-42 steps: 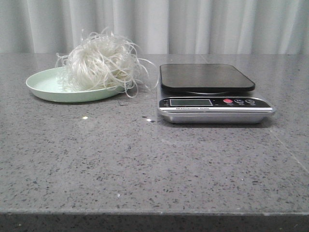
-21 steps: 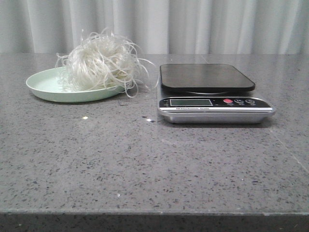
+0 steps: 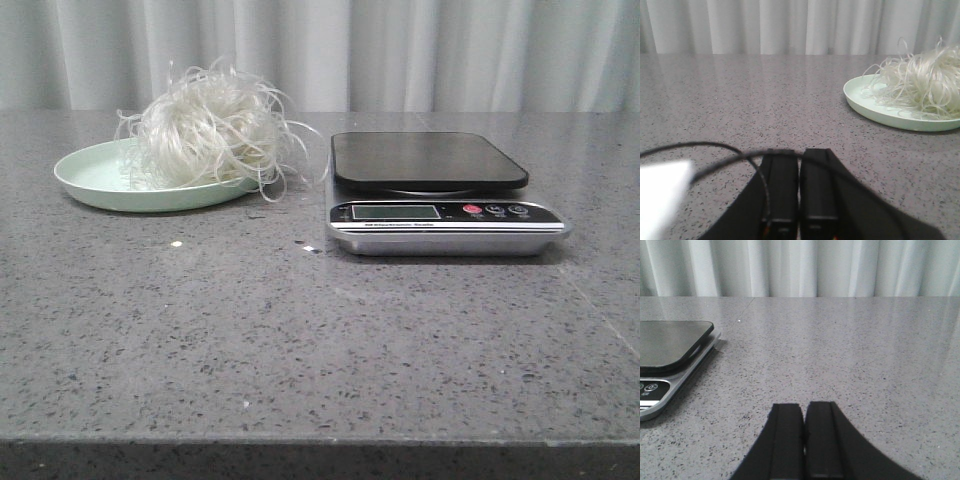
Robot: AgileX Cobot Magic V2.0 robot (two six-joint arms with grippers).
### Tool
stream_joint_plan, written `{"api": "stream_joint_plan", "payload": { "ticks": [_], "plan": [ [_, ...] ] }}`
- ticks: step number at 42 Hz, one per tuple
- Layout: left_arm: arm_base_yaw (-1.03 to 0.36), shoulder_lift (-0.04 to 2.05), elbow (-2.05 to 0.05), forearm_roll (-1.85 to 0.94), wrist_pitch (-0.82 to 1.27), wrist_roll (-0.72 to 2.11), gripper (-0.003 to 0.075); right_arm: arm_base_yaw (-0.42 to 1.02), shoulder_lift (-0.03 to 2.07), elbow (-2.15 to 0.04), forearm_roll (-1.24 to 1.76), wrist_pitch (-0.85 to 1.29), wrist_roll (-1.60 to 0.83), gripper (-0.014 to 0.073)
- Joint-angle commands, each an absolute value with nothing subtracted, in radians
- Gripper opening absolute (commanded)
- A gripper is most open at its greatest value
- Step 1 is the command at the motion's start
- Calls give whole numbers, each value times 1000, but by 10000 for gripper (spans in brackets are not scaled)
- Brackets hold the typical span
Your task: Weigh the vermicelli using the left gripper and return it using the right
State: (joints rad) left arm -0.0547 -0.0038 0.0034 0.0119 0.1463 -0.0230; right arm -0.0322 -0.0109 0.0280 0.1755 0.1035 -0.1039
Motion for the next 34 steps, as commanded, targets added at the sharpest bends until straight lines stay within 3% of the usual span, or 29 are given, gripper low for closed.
{"api": "stream_joint_plan", "payload": {
  "ticks": [1,13,30,34],
  "plan": [
    [-54,-24,10,8,70,-24,136,-37,-26,20,177,27,-103,152],
    [-54,-24,10,8,21,-24,136,-37,-26,20,177,27,-103,152],
    [-54,-24,-20,-19,-460,-24,136,-37,-26,20,177,27,-103,152],
    [-54,-6,-140,-29,-397,-24,136,-37,-26,20,177,27,-103,152]
  ]
}}
